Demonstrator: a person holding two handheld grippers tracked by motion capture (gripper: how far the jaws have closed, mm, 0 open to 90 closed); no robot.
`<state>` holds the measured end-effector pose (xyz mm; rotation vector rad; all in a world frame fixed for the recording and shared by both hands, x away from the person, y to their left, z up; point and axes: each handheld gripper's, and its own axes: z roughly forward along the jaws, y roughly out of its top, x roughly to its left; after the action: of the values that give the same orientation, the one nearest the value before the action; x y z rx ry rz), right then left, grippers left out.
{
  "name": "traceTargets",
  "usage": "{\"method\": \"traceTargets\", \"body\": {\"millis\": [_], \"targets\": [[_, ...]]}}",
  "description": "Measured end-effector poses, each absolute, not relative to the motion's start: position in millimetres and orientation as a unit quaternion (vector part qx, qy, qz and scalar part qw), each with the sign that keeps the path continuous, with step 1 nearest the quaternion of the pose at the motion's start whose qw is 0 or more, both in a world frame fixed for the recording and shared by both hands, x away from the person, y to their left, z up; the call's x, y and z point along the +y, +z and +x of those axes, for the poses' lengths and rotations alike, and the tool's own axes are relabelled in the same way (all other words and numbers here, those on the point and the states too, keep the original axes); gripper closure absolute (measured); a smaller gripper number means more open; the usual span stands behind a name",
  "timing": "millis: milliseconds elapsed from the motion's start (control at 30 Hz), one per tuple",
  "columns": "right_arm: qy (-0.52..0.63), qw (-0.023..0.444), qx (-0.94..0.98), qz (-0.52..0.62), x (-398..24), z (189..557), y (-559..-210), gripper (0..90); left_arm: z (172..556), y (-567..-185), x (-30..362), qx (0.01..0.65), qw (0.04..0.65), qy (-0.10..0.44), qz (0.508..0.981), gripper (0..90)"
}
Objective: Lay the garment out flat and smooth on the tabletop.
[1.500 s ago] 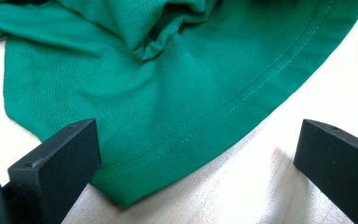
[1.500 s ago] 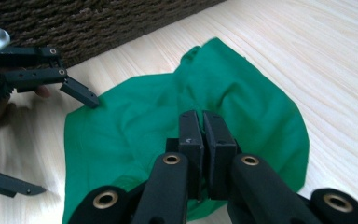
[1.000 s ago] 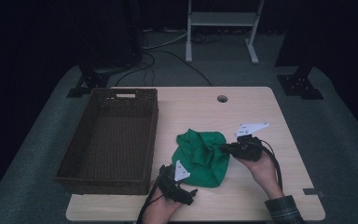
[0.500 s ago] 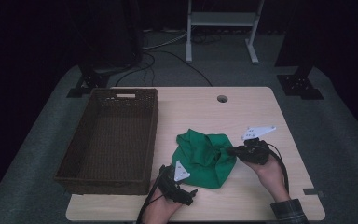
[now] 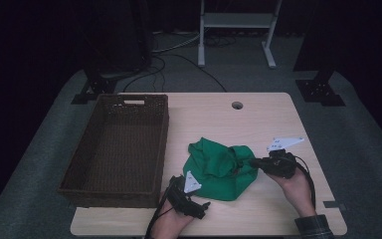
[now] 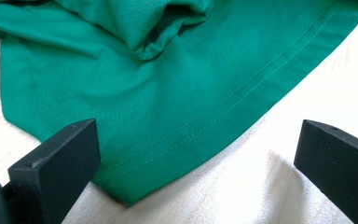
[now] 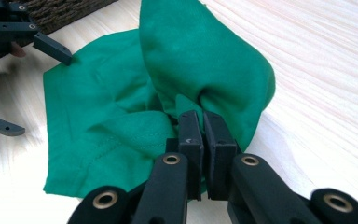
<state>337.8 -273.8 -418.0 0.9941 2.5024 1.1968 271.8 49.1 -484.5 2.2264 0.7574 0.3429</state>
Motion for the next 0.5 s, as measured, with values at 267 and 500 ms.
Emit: {"method": "traceTargets", "body": {"millis": [267, 500], "targets": [[0.395, 0.098, 0.845, 0.347, -283, 334, -423, 87.5, 270, -484, 53, 0.295, 0.378, 0.130, 0.868, 0.0], [0.395, 0.098, 0.840, 0.358, -293, 328, -424, 87.5, 271, -483, 58, 0.304, 0.382, 0.129, 0.863, 0.0]]}}
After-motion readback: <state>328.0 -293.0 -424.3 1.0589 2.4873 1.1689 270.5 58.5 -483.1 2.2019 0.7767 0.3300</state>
